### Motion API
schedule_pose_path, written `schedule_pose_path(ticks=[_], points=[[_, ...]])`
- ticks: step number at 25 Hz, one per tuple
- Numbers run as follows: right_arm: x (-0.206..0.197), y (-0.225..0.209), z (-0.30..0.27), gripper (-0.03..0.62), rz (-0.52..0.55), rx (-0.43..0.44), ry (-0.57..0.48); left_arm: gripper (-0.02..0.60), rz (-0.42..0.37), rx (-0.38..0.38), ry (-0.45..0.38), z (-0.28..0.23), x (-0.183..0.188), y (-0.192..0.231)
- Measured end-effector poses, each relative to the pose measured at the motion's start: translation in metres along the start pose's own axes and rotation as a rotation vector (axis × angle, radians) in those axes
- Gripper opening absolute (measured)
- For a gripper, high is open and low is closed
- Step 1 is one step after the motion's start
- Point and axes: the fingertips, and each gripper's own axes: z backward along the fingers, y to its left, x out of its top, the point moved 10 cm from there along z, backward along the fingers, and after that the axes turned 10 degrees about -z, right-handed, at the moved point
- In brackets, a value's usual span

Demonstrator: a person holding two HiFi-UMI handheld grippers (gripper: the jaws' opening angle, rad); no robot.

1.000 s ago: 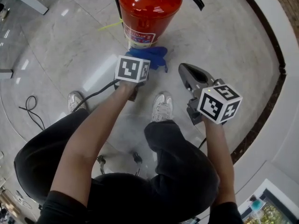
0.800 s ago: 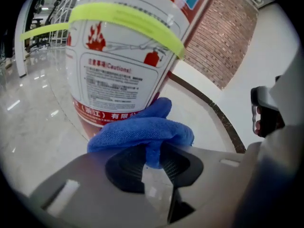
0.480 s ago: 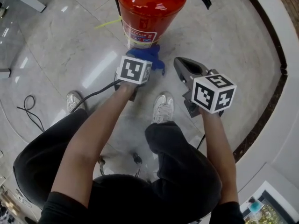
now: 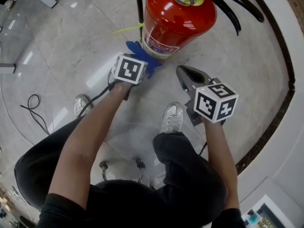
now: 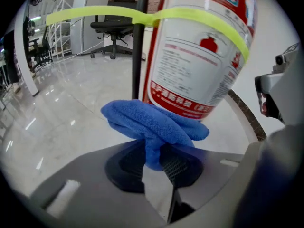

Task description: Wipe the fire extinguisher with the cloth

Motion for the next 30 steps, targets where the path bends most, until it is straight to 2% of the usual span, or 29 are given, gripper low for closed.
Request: schedule_pose_path(ticks=[4, 8, 12, 20, 26, 28, 30], points=[[0.003, 0.003, -0.003, 0.003, 0.018, 0.002, 0.016, 0.084, -0.036, 0.004, 0.022, -0.007, 0.008, 0.026], [0.002, 0.000, -0.006, 0.003, 0.008, 0.004, 0.021, 0.084, -0.068, 0.010, 0.008, -0.017, 0.022, 0.049], [-0.002, -0.009, -0.011, 0.003, -0.008, 0.003, 0.034, 0.083, -0.091, -0.001, 0.002, -0.023, 0.025, 0.053], [-0.011, -0.014, -0.002, 0.003, -0.051, 0.013, 0.013, 0.080, -0.077, -0.046, 0.074, -0.010, 0.001, 0.011], [-0.021, -0.014, 0.024, 0.003, -0.098, 0.011, -0.043, 0.080, -0.015, -0.048, 0.069, 0.001, -0.001, -0.020], [-0.028, -0.014, 0.031, 0.003, -0.112, 0.009, -0.050, 0.080, -0.001, -0.082, 0.070, 0.002, -0.002, -0.034], [-0.037, -0.015, 0.036, 0.003, -0.123, 0.009, -0.051, 0.081, 0.021, -0.147, 0.058, 0.003, 0.001, -0.051]])
